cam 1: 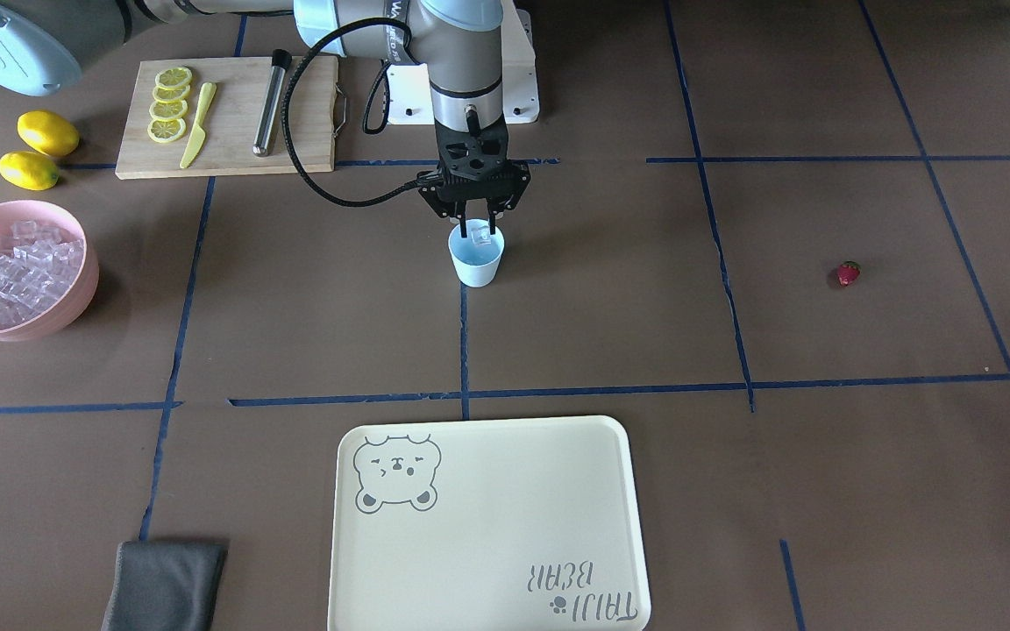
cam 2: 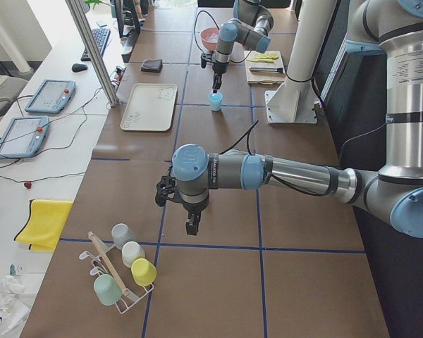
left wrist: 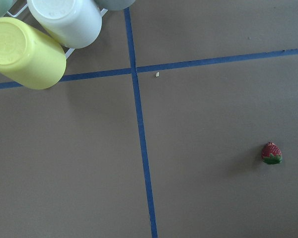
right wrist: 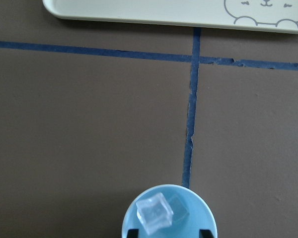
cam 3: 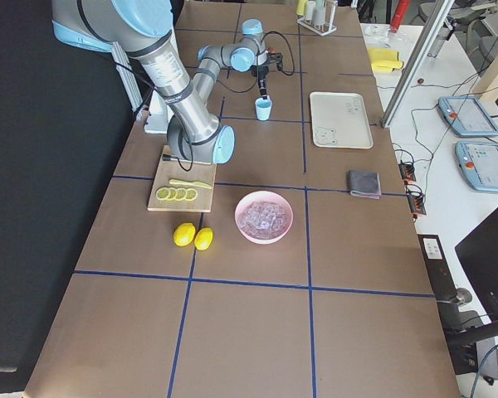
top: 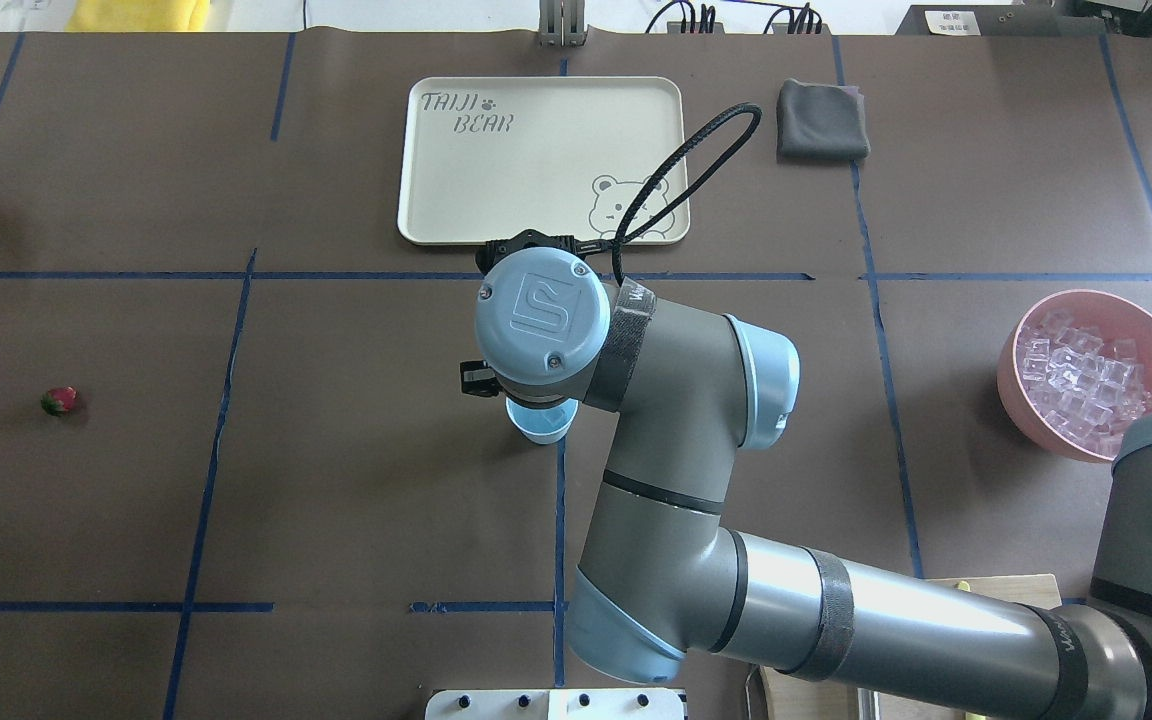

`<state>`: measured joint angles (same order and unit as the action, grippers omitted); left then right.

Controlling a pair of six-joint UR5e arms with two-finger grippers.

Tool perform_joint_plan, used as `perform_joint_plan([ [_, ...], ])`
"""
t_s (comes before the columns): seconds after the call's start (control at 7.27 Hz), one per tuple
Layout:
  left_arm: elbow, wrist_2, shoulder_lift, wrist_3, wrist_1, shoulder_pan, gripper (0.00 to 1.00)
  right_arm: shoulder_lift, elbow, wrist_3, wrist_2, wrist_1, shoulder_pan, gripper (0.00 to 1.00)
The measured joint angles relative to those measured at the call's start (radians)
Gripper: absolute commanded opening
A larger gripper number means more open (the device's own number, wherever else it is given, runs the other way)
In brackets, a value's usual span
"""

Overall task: Put ice and strawberries in cup
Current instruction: 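Open the right gripper to drop the ice cube into the cup, then move the right gripper back over the ice bowl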

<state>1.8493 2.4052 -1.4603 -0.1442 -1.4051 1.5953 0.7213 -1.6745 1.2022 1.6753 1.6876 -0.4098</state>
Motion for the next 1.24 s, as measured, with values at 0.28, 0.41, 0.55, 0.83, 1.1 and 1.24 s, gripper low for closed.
perform_joint_plan([
  [0.28, 0.000, 0.000, 0.000, 0.000, 0.000, 0.000, 1.00, -0.001, -0.004, -0.004, 0.002, 0.001, -0.002, 1.00],
  [0.41, 0.000, 0.000, 0.000, 0.000, 0.000, 0.000, 1.00, -0.002, -0.009, -0.008, 0.004, 0.002, -0.008, 1.00],
  [0.55, 0.000, 0.000, 0.000, 0.000, 0.000, 0.000, 1.00, 0.001, -0.018, -0.016, 0.017, 0.004, -0.029, 1.00],
  [0.83, 0.000, 0.000, 0.000, 0.000, 0.000, 0.000, 1.00, 0.029, -0.054, -0.095, 0.078, 0.025, -0.102, 1.00],
  [1.1, -0.001, 0.000, 0.000, 0.000, 0.001, 0.000, 1.00, 0.144, -0.176, -0.263, 0.171, 0.071, -0.211, 1.00],
  [1.24, -0.001, 0.000, 0.000, 0.000, 0.001, 0.000, 1.00, 0.227, -0.247, -0.355, 0.231, 0.077, -0.276, 1.00],
])
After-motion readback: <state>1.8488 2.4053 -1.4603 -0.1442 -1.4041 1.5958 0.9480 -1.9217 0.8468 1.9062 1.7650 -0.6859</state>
